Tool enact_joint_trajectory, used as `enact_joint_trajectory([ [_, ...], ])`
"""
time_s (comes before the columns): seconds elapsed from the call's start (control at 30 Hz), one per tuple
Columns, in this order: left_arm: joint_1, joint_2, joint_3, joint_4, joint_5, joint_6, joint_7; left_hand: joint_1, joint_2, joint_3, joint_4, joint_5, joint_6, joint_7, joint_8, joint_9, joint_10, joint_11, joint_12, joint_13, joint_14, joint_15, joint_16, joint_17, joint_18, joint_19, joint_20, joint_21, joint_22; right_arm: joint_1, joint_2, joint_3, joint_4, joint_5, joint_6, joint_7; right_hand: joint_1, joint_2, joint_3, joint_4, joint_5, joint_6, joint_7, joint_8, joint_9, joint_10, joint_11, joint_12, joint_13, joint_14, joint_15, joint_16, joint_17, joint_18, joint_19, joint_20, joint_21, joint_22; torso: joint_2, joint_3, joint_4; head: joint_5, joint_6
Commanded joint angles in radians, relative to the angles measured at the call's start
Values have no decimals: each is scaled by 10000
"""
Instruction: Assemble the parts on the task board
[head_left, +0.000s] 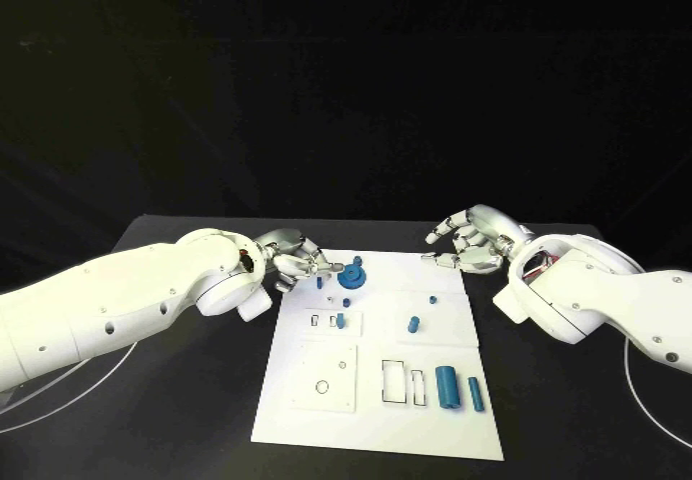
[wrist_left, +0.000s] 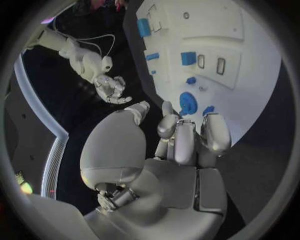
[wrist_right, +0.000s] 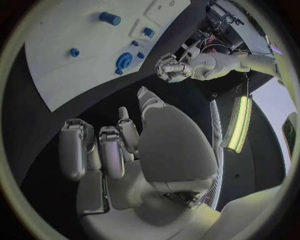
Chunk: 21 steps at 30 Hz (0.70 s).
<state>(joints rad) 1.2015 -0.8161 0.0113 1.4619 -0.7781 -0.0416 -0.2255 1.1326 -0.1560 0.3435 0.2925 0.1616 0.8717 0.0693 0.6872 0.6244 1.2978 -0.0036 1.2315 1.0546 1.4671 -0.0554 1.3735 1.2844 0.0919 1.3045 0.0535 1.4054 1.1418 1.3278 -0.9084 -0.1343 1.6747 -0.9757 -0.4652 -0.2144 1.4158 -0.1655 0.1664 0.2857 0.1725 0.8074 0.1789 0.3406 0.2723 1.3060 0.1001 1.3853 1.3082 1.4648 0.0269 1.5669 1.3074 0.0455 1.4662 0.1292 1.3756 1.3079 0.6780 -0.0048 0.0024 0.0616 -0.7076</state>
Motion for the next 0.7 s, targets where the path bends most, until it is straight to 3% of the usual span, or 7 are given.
enact_joint_trajectory([
  [0.03, 18, 244, 4, -132, -1586, 1746, -1823, 402, 148, 201, -61, 23, -107, -19, 72, 123, 51, -5, 88, 92, 197, -70, 17, -18, -64, 51, -24, 58, 56, 18, 5, 6, -153, 1144, 269, 533, 45, 78, 52, -2, -2, 43, 0, 60, 12, 33, -23, 55, 84, 1013, -27, -22, 2447, 30, -37, -8, -33, 1361, -61, 37, 7, 10, -34],
  [0.33, 34, 816, -21, -504, -1953, 2203, -2491, 87, -17, 14, 8, -52, -276, 100, -24, 237, -154, 99, -8, -52, 101, 15, -130, -196, -49, -59, 12, 35, -20, 35, 27, 6, -346, 1479, 315, 502, -44, 25, 27, 12, -13, -138, 29, 62, -19, -191, 0, -84, -109, 991, -17, -52, 2357, 60, -108, -10, -172, 1282, -85, 47, 43, 38, -72],
  [0.53, 38, 1103, -101, -626, -2481, 2173, -2706, -269, 48, -200, 14, -69, -245, 112, -70, 299, -148, 118, 62, -9, 93, 40, -125, -182, -86, 56, 45, 137, 204, 35, 58, 4, -475, 1507, 194, 649, -127, 22, 5, 22, -10, -208, 42, 89, -26, -547, 12, -323, -436, 947, -7, -110, 2189, 107, -218, -3, -378, 1159, -74, 18, 30, -25, -148],
  [0.7, 38, 1328, -155, -714, -2610, 2099, -2769, -336, 61, -263, 10, -70, -194, 95, -46, 332, -172, 109, 53, -38, 80, 35, -148, -213, -89, 64, 48, 152, 228, 29, 75, 2, -537, 1491, 108, 706, -144, 45, 16, 18, -6, -227, 43, 115, -26, -642, 13, -394, -525, 933, -6, -130, 2137, 123, -257, -1, -453, 1115, -50, 32, 37, -47, -163],
])
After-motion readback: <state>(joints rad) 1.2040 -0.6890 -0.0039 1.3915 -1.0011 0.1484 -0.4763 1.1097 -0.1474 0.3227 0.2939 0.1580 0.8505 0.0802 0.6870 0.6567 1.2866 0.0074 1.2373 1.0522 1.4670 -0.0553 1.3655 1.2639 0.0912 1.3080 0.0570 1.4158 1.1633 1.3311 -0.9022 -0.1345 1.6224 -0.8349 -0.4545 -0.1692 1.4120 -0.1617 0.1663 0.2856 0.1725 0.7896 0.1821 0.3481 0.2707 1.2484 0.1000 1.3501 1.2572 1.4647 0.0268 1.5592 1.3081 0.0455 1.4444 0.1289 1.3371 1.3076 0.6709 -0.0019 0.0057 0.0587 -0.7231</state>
